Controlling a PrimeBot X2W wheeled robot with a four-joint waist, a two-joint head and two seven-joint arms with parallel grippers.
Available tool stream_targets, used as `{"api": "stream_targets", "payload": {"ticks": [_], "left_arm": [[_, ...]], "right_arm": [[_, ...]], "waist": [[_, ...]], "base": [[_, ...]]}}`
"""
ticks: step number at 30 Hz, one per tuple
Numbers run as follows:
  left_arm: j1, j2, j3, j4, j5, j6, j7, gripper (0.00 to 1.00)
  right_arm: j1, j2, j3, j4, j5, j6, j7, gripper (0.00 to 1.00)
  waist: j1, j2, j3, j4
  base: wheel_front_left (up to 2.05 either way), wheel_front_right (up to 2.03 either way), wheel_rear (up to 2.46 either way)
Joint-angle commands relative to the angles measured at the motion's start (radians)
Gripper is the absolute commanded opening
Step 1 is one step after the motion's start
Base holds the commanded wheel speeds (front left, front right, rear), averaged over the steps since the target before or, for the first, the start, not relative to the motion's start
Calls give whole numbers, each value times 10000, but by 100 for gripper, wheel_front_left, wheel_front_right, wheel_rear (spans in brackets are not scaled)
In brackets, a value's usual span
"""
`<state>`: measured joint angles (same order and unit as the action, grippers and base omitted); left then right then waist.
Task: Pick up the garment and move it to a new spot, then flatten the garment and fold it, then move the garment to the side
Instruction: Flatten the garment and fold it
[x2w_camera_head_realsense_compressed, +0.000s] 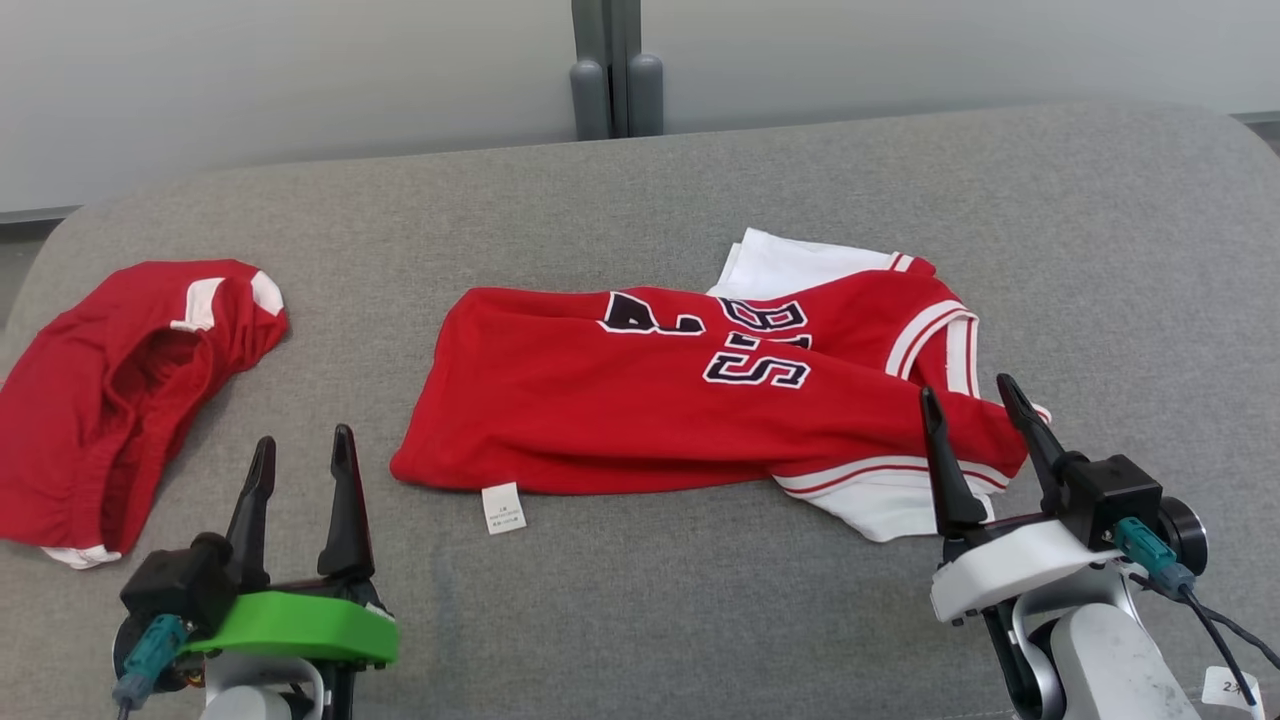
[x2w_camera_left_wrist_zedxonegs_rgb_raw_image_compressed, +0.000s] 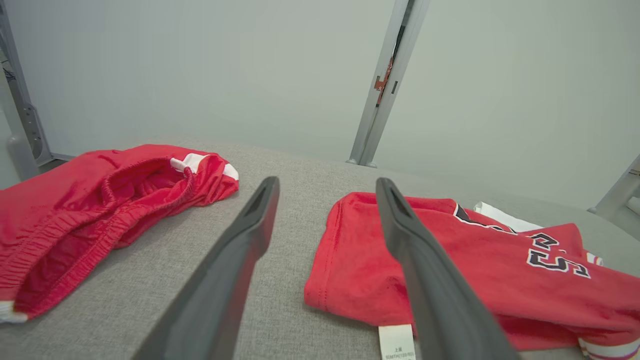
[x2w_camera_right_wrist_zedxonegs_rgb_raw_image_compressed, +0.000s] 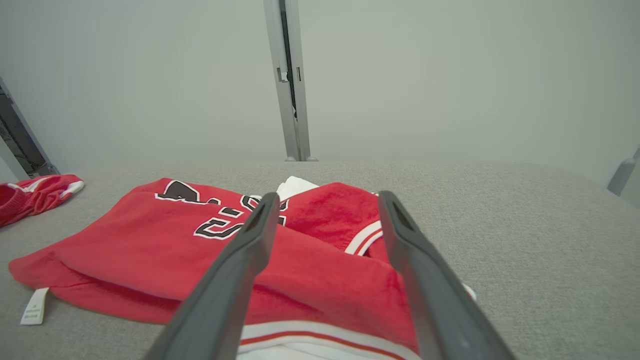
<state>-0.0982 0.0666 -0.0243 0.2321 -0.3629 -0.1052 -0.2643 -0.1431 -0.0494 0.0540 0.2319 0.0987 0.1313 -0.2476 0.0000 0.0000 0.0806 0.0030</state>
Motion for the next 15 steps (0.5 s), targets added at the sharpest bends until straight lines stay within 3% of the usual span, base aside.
{"api": "stream_targets", "payload": {"ticks": [1, 15], "left_arm": [[242, -61, 64, -96, 201, -65, 1, 100], [562, -159, 428, -530, 706, -254, 0, 100]], "right_arm": [[177, -20, -52, -25, -107, -9, 41, 100], [-122, -54, -475, -80, 72, -9, 862, 100]], "waist": [[0, 0, -155, 117], [0, 0, -264, 169]], "base": [[0, 0, 0], [0, 0, 0]]}}
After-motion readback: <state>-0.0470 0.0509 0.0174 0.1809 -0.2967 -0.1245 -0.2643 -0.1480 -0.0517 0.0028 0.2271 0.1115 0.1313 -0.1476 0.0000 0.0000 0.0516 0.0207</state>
